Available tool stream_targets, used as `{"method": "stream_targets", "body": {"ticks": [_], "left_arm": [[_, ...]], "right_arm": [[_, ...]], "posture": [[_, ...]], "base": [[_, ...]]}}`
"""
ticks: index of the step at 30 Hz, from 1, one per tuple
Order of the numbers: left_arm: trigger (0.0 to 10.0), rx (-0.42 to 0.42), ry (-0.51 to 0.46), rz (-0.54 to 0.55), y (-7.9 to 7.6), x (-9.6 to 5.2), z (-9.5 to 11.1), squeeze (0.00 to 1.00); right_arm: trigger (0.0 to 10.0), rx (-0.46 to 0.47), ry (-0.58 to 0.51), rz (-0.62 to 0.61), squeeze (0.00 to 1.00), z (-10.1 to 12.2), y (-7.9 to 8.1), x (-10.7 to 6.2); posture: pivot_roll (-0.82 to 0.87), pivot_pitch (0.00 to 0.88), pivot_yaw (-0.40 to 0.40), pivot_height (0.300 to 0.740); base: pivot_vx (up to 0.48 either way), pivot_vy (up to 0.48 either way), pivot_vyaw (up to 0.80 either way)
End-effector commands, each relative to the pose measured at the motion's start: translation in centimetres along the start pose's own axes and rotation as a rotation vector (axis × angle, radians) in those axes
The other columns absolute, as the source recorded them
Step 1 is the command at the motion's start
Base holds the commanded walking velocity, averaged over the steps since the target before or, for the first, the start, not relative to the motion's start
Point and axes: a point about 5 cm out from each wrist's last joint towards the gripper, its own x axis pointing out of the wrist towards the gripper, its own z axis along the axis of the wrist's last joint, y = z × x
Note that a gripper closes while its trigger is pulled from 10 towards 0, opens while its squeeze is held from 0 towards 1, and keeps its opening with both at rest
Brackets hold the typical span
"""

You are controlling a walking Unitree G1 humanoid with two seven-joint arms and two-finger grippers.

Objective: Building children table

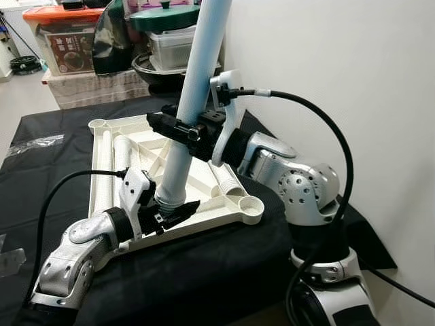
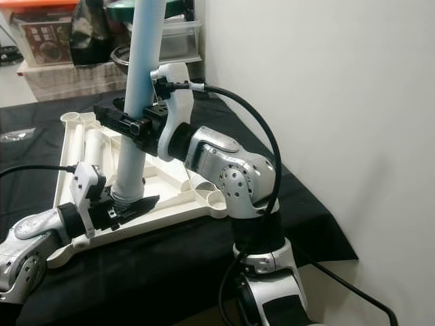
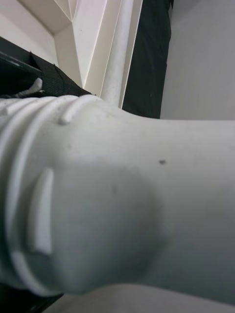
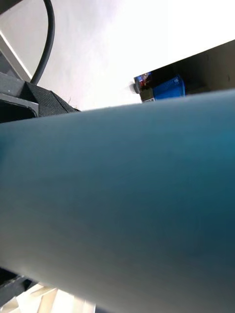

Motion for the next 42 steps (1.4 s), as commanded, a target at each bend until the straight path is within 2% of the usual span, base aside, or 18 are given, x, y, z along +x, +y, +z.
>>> {"method": "stream_targets", "body": {"ticks": [1,4,5,10,12,13,14,15,16,17,25,27,33,38,39,40,41,42], "left_arm": [[0.0,0.004,-0.019,-0.029,-0.3,0.2,0.2,0.0],[0.0,0.021,0.006,-0.054,-0.9,0.3,0.0,0.0],[10.0,0.017,0.011,-0.073,-1.1,0.4,0.1,0.0],[10.0,-0.01,0.002,-0.138,-1.8,0.3,0.6,0.0],[10.0,-0.042,0.004,-0.244,-3.1,-0.1,1.2,0.0],[10.0,-0.042,0.004,-0.244,-3.1,-0.1,1.2,0.0],[10.0,-0.059,0.009,-0.299,-3.9,-0.4,1.4,0.0],[10.0,-0.078,0.009,-0.36,-4.8,-0.7,1.7,0.0],[10.0,-0.078,0.009,-0.36,-4.8,-0.7,1.7,0.0],[10.0,-0.109,0.009,-0.44,-6.0,-1.1,2.1,0.0],[10.0,-0.157,0.083,-0.583,-7.6,-2.7,2.0,0.0],[10.0,-0.157,0.083,-0.583,-7.6,-2.7,2.0,0.0],[10.0,-0.165,0.22,-0.634,-7.5,-4.5,1.0,0.0],[10.0,-0.18,0.243,-0.629,-7.1,-4.8,0.8,0.0],[10.0,-0.184,0.248,-0.624,-6.9,-4.9,0.8,0.0],[10.0,-0.184,0.248,-0.624,-6.9,-4.9,0.8,0.0],[10.0,-0.187,0.25,-0.622,-6.9,-4.9,0.8,0.0],[10.0,-0.188,0.251,-0.62,-6.8,-4.8,0.7,0.0]], "right_arm": [[10.0,0.02,0.025,0.057,0.0,-0.5,0.9,0.2],[10.0,0.023,0.023,0.056,0.0,-0.5,0.8,0.0],[10.0,0.042,0.003,0.055,1.0,-0.4,0.6,-0.1],[10.0,0.058,-0.075,0.091,1.0,0.0,0.2,-0.5],[10.0,0.091,-0.154,0.314,0.98,0.5,1.4,-2.2],[10.0,0.091,-0.154,0.314,0.98,0.5,1.4,-2.2],[10.0,0.106,-0.176,0.441,0.34,0.5,2.3,-3.1],[10.0,0.103,-0.175,0.523,0.0,0.3,2.8,-3.8],[10.0,0.103,-0.175,0.523,0.0,0.3,2.8,-3.8],[10.0,0.104,-0.162,0.581,0.0,-0.1,3.0,-4.3],[10.0,0.175,-0.121,0.715,0.0,-0.7,3.4,-4.6],[10.0,0.175,-0.121,0.715,0.0,-0.7,3.4,-4.6],[10.0,0.172,-0.028,0.831,0.0,-1.4,4.1,-5.3],[10.0,0.166,-0.017,0.87,0.0,-1.4,4.4,-5.7],[8.7,0.165,-0.017,0.884,0.0,-1.4,4.5,-5.9],[8.7,0.165,-0.017,0.884,0.0,-1.4,4.5,-5.9],[6.9,0.167,-0.017,0.895,0.0,-1.3,4.7,-6.0],[4.3,0.169,-0.019,0.901,0.0,-1.3,4.8,-6.1]], "posture": [[-0.01,0.0,-0.003,0.74],[-0.01,0.0,-0.006,0.74],[-0.01,0.0,-0.01,0.74],[-0.01,0.0,-0.013,0.74],[0.0,0.0,-0.015,0.74],[0.0,0.0,-0.015,0.74],[0.0,0.0,-0.015,0.74],[0.01,0.0,-0.019,0.74],[0.01,0.0,-0.019,0.74],[0.02,0.0,-0.023,0.74],[0.03,0.0,-0.032,0.74],[0.03,0.0,-0.032,0.74],[0.03,0.0,-0.033,0.74],[0.03,0.0,-0.031,0.74],[0.03,0.0,-0.031,0.74],[0.03,0.0,-0.031,0.74],[0.02,0.0,-0.026,0.74],[0.01,0.0,-0.022,0.74]], "base": [[0.0,0.0,0.0],[0.0,0.0,0.0],[0.0,0.0,0.0],[0.0,0.0,0.0],[0.0,0.0,0.0],[0.0,0.0,0.0],[0.0,0.0,0.0],[0.0,0.0,0.0],[0.0,0.0,0.0],[0.0,0.0,0.0],[0.0,0.0,0.0],[0.0,0.0,0.0],[0.0,0.0,0.0],[0.0,0.0,0.0],[0.0,0.0,0.0],[0.0,0.0,0.0],[0.0,0.0,0.0],[0.0,0.0,0.0]]}}
